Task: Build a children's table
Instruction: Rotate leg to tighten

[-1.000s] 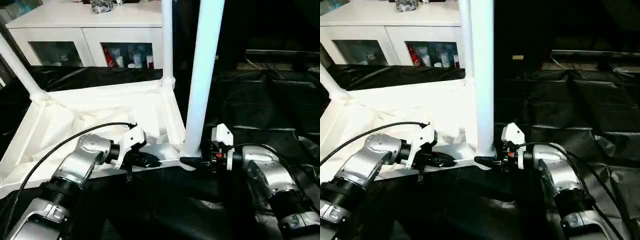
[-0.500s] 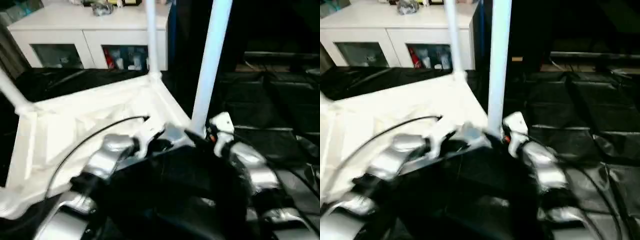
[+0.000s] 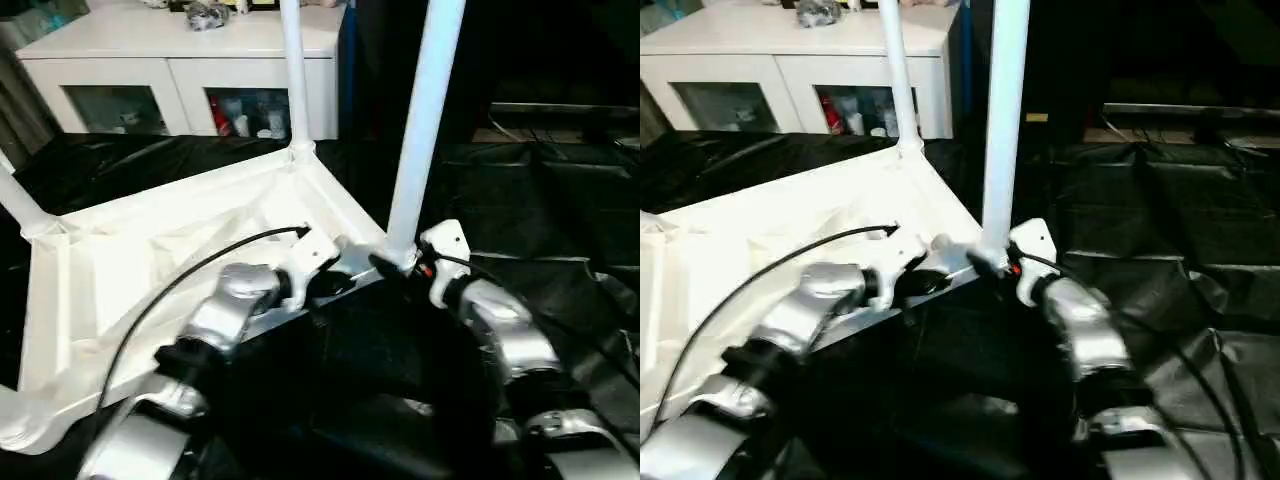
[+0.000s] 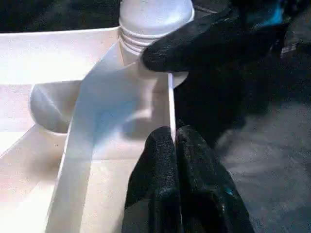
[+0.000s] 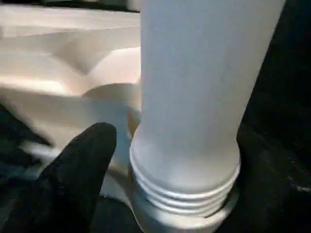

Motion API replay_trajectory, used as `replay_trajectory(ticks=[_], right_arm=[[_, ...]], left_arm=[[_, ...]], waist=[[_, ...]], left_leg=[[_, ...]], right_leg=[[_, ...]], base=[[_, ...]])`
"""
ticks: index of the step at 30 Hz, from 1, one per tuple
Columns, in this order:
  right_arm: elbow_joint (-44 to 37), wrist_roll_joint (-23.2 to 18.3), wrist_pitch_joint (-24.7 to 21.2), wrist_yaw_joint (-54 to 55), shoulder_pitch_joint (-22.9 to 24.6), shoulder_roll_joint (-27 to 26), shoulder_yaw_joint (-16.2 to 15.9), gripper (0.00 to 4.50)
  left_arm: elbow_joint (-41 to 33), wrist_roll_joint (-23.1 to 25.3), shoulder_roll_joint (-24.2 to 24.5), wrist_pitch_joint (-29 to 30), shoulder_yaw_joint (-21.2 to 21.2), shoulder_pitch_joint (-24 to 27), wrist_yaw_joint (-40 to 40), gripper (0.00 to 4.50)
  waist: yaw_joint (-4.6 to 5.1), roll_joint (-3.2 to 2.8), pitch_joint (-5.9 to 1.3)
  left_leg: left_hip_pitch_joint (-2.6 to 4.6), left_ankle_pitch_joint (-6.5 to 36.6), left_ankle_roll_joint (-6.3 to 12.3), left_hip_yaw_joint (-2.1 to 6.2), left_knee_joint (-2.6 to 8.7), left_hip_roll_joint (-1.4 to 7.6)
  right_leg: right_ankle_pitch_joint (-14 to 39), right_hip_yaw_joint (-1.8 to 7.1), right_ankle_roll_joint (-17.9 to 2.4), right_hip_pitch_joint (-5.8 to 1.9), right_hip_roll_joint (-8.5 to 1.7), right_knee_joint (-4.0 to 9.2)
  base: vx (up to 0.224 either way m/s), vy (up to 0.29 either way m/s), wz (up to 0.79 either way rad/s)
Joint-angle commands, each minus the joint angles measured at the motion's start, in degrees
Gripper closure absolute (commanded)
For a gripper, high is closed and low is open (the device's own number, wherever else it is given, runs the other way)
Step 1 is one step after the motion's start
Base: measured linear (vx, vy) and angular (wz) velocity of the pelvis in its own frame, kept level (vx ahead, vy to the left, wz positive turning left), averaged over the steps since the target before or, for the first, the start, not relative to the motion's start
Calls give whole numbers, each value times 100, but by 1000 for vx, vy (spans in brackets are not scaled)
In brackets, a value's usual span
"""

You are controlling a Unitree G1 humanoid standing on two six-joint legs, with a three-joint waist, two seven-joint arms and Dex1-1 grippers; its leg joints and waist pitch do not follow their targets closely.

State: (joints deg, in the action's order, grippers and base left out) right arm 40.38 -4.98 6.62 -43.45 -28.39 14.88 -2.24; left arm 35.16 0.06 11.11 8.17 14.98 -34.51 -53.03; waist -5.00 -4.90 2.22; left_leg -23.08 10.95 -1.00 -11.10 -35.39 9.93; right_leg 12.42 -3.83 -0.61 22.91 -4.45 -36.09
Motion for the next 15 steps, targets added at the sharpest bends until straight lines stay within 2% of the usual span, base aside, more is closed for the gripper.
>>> replay_trajectory(ticks=[1,3,8,10,15], right_arm=[[-247,-128,87,-662,67,42,-264,60],[-353,-219,81,-1170,121,275,-320,60],[-327,-176,263,-1752,114,534,-397,60],[-192,-167,338,-2049,38,655,-452,60],[-176,-251,308,-2321,-57,732,-476,107]], left_arm=[[-285,-213,67,-164,128,111,-537,450],[-468,-369,259,-86,104,208,-954,450],[-648,-545,569,64,83,294,-1545,450],[-721,-605,802,116,103,334,-1862,450],[-758,-654,983,115,37,362,-2041,450]], waist=[[-30,79,-396],[-38,84,-381],[-44,64,-355],[-40,67,-354],[-31,67,-369]], left_leg=[[98,533,829,184,351,368],[111,629,830,176,359,376],[163,983,598,164,416,404],[141,988,556,164,422,392],[137,841,609,167,402,386]], right_leg=[[-331,239,-1531,-306,-475,346],[-164,241,-1558,-290,-469,365],[363,255,-1557,-243,-453,416],[320,255,-1561,-257,-455,394],[55,256,-1609,-273,-467,372]], base=[[0,0,0],[0,0,0],[0,0,0],[0,0,0],[0,0,0]])
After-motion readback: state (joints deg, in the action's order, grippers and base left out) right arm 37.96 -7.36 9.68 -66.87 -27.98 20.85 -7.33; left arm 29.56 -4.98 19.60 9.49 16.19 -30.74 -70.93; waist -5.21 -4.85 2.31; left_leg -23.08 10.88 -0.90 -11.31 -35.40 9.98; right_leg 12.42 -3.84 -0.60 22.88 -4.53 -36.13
